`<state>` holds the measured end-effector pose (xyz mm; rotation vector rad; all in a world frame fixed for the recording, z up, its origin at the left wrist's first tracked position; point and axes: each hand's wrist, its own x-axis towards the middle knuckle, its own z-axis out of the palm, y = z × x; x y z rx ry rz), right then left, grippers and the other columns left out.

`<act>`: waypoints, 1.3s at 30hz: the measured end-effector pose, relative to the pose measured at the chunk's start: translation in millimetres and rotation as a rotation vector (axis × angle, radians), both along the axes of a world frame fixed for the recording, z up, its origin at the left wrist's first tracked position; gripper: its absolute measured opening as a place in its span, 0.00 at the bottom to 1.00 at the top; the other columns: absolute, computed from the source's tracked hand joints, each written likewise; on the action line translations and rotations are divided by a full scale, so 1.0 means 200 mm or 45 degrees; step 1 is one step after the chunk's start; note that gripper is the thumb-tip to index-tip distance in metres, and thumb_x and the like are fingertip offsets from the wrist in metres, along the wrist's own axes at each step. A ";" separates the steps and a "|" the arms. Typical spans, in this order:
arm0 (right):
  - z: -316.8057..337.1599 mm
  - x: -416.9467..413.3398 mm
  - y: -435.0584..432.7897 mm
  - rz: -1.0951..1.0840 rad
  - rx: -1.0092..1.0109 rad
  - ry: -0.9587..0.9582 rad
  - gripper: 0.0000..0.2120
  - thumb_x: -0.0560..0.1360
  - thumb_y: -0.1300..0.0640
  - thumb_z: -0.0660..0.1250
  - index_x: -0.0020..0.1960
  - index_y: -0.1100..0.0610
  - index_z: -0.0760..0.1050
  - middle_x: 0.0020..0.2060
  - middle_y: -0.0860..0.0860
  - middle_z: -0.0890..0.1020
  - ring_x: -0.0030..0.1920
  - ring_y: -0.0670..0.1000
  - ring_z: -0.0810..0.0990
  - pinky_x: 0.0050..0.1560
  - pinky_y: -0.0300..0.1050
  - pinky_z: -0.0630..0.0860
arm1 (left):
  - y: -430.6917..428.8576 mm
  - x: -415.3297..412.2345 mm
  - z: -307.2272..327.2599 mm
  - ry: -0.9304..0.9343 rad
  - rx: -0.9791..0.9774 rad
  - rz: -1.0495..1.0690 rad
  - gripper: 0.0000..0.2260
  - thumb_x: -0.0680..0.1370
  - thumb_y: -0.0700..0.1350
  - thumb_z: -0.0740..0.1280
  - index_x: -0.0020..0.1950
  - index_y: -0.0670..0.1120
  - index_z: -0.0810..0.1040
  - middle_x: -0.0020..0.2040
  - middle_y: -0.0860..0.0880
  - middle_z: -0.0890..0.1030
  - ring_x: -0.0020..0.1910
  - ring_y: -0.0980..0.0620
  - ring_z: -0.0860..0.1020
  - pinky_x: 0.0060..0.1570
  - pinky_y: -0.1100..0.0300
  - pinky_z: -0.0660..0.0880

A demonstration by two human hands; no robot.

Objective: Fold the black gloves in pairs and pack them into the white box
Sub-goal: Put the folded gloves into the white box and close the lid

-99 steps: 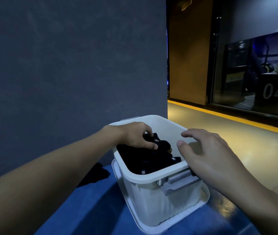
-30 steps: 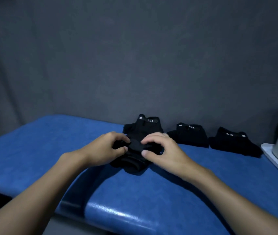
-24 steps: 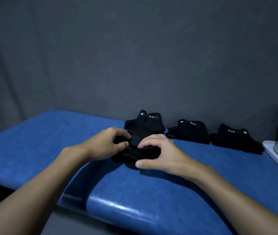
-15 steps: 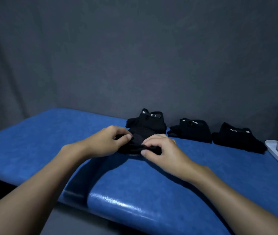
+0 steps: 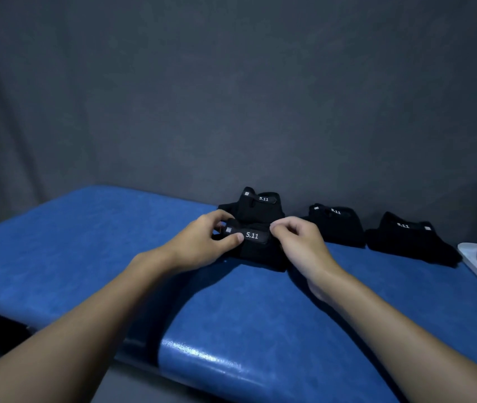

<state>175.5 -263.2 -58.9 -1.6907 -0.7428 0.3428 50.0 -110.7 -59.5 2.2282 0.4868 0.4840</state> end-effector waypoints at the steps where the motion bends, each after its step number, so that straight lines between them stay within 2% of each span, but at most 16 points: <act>1: -0.01 0.01 0.00 -0.013 -0.015 -0.045 0.05 0.75 0.54 0.67 0.44 0.54 0.81 0.40 0.46 0.83 0.42 0.45 0.79 0.43 0.37 0.75 | 0.00 0.01 -0.01 0.006 -0.012 0.002 0.11 0.78 0.51 0.69 0.60 0.52 0.76 0.51 0.52 0.81 0.40 0.59 0.81 0.44 0.65 0.78; 3: -0.04 0.04 0.01 -0.014 -0.134 -0.164 0.11 0.70 0.43 0.69 0.45 0.50 0.79 0.44 0.45 0.83 0.49 0.48 0.80 0.53 0.46 0.77 | 0.00 0.03 -0.01 0.017 -0.003 0.032 0.12 0.78 0.52 0.70 0.60 0.52 0.76 0.50 0.52 0.81 0.45 0.56 0.81 0.49 0.61 0.78; 6: -0.05 0.05 0.02 -0.012 -0.330 -0.271 0.25 0.60 0.31 0.63 0.50 0.45 0.77 0.50 0.43 0.81 0.56 0.49 0.78 0.59 0.55 0.75 | 0.00 0.06 0.00 0.027 0.041 0.084 0.14 0.78 0.53 0.70 0.61 0.52 0.75 0.47 0.56 0.78 0.44 0.59 0.78 0.45 0.65 0.73; 9: -0.05 0.06 0.03 -0.047 -0.466 -0.310 0.21 0.68 0.36 0.65 0.57 0.45 0.74 0.55 0.46 0.78 0.64 0.51 0.69 0.66 0.55 0.68 | -0.01 0.09 0.00 0.097 0.062 0.124 0.13 0.77 0.55 0.70 0.59 0.53 0.73 0.45 0.55 0.79 0.40 0.59 0.78 0.42 0.64 0.74; 12: -0.06 0.09 0.03 -0.048 -0.566 -0.362 0.22 0.73 0.41 0.66 0.64 0.45 0.69 0.57 0.46 0.75 0.66 0.53 0.66 0.68 0.54 0.66 | 0.00 0.11 0.00 0.159 0.028 0.105 0.12 0.77 0.56 0.70 0.53 0.49 0.79 0.45 0.52 0.84 0.44 0.54 0.82 0.49 0.57 0.79; 15: -0.07 0.11 0.02 -0.011 -0.545 -0.336 0.30 0.70 0.42 0.70 0.68 0.48 0.67 0.59 0.48 0.74 0.64 0.54 0.72 0.67 0.54 0.68 | -0.01 0.11 0.00 0.178 0.026 0.107 0.11 0.76 0.56 0.71 0.49 0.50 0.81 0.42 0.52 0.82 0.40 0.54 0.80 0.43 0.59 0.75; 17: -0.06 0.12 0.00 0.045 -0.527 -0.277 0.30 0.69 0.44 0.73 0.68 0.51 0.69 0.62 0.50 0.74 0.62 0.53 0.75 0.64 0.53 0.72 | -0.02 0.12 0.00 0.162 0.020 0.108 0.11 0.75 0.55 0.72 0.48 0.49 0.79 0.40 0.53 0.78 0.35 0.55 0.76 0.39 0.61 0.71; 20: -0.04 0.13 -0.04 0.136 -0.483 -0.216 0.20 0.69 0.50 0.75 0.58 0.53 0.76 0.56 0.53 0.79 0.52 0.51 0.80 0.54 0.47 0.78 | -0.04 0.12 0.01 0.118 -0.041 0.065 0.11 0.74 0.51 0.74 0.48 0.46 0.78 0.36 0.54 0.77 0.31 0.59 0.73 0.34 0.66 0.69; 22: -0.02 0.11 -0.07 0.175 -0.461 -0.162 0.15 0.69 0.55 0.75 0.54 0.54 0.75 0.51 0.53 0.80 0.46 0.48 0.80 0.48 0.44 0.78 | -0.07 0.12 0.02 0.090 -0.118 0.010 0.10 0.74 0.47 0.75 0.49 0.45 0.77 0.36 0.53 0.79 0.29 0.60 0.74 0.33 0.69 0.70; 25: 0.01 0.11 -0.13 0.193 -0.429 -0.109 0.13 0.69 0.59 0.76 0.49 0.55 0.73 0.47 0.54 0.82 0.40 0.48 0.80 0.43 0.45 0.78 | -0.12 0.13 0.04 0.062 -0.201 -0.055 0.12 0.74 0.43 0.76 0.51 0.44 0.76 0.39 0.49 0.82 0.34 0.57 0.77 0.38 0.64 0.74; 28: 0.04 0.11 -0.20 0.166 -0.344 -0.111 0.14 0.69 0.62 0.75 0.48 0.55 0.73 0.46 0.53 0.81 0.39 0.47 0.78 0.39 0.40 0.75 | -0.16 0.14 0.05 0.021 -0.220 -0.081 0.16 0.72 0.43 0.77 0.55 0.48 0.76 0.49 0.46 0.82 0.39 0.54 0.79 0.45 0.58 0.77; 32: 0.10 0.12 -0.34 0.126 -0.260 -0.172 0.13 0.70 0.63 0.74 0.49 0.56 0.73 0.42 0.49 0.78 0.35 0.44 0.75 0.30 0.32 0.70 | -0.26 0.17 0.10 0.055 -0.201 -0.101 0.26 0.72 0.49 0.77 0.66 0.55 0.71 0.56 0.50 0.77 0.46 0.55 0.80 0.45 0.63 0.78; 33: 0.12 0.12 -0.38 0.114 -0.243 -0.187 0.13 0.70 0.63 0.74 0.49 0.55 0.73 0.43 0.49 0.78 0.36 0.44 0.75 0.31 0.33 0.71 | -0.29 0.18 0.12 0.062 -0.249 -0.122 0.27 0.72 0.50 0.77 0.67 0.55 0.71 0.56 0.50 0.78 0.50 0.54 0.81 0.48 0.62 0.79; 35: 0.17 0.13 -0.46 0.076 -0.191 -0.217 0.13 0.70 0.63 0.74 0.49 0.54 0.73 0.47 0.49 0.79 0.41 0.46 0.77 0.38 0.40 0.77 | -0.34 0.21 0.17 0.056 -0.337 -0.194 0.25 0.73 0.51 0.76 0.68 0.54 0.72 0.56 0.48 0.81 0.53 0.53 0.82 0.54 0.60 0.79; 37: 0.24 0.14 -0.56 0.036 -0.130 -0.271 0.13 0.70 0.63 0.74 0.48 0.54 0.73 0.46 0.48 0.80 0.43 0.46 0.77 0.45 0.45 0.78 | -0.41 0.23 0.23 0.010 -0.398 -0.278 0.19 0.74 0.49 0.75 0.63 0.53 0.76 0.55 0.48 0.84 0.51 0.56 0.83 0.54 0.61 0.78; 39: 0.32 0.14 -0.67 -0.003 -0.064 -0.333 0.13 0.69 0.62 0.75 0.46 0.53 0.73 0.42 0.47 0.80 0.42 0.45 0.77 0.45 0.45 0.76 | -0.50 0.27 0.32 -0.073 -0.440 -0.357 0.16 0.75 0.45 0.75 0.61 0.52 0.78 0.51 0.50 0.85 0.49 0.58 0.83 0.51 0.64 0.79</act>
